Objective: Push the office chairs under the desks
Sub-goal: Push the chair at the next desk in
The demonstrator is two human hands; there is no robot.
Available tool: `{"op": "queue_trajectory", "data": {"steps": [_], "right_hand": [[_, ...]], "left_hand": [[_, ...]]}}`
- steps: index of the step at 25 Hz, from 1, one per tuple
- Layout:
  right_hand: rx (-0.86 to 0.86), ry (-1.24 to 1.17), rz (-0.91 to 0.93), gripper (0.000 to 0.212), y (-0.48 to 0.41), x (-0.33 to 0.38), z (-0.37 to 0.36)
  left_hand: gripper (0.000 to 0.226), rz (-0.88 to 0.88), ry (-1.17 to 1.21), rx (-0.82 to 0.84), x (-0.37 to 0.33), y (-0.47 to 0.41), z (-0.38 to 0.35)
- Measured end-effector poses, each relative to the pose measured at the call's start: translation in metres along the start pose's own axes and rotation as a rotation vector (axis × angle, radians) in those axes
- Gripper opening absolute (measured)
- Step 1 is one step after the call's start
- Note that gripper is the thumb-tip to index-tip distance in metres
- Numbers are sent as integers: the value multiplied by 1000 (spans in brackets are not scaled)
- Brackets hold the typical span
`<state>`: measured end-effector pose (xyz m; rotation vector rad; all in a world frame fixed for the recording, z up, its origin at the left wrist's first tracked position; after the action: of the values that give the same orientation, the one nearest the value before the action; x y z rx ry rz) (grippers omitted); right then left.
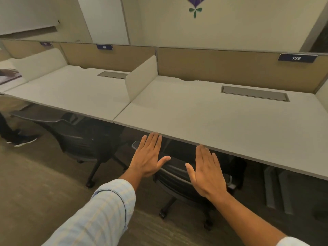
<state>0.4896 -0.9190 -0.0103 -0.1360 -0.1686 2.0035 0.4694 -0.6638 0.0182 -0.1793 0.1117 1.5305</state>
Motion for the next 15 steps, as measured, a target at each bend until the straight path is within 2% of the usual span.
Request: {"op": "queue_trajectory", "data": {"steps": [5, 7, 9, 15], "right_hand": [[-1, 181, -90, 82, 7, 1, 3], [-60, 195, -104, 73, 6, -3, 2], [-106, 168, -154, 76, 4, -7, 8], [-55, 192, -191, 62, -9, -37, 9]], "left_hand": [[103, -37, 101, 96, 38, -12, -12], [96, -104, 105, 86, 37, -22, -11], [91, -158, 78, 57, 31, -31, -8], [76, -220, 48, 21, 6, -51, -9]]}}
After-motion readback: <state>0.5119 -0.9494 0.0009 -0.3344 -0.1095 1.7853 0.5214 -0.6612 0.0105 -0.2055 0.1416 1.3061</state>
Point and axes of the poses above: each hand's wrist, its own y-axis away from the middle knuckle, its own z-axis out of the back of the hand, x = y × z, the point moved 4 cm from there along -y, towards the middle knuckle, and after that the axes turned 15 degrees about y, right-handed, at the moved point
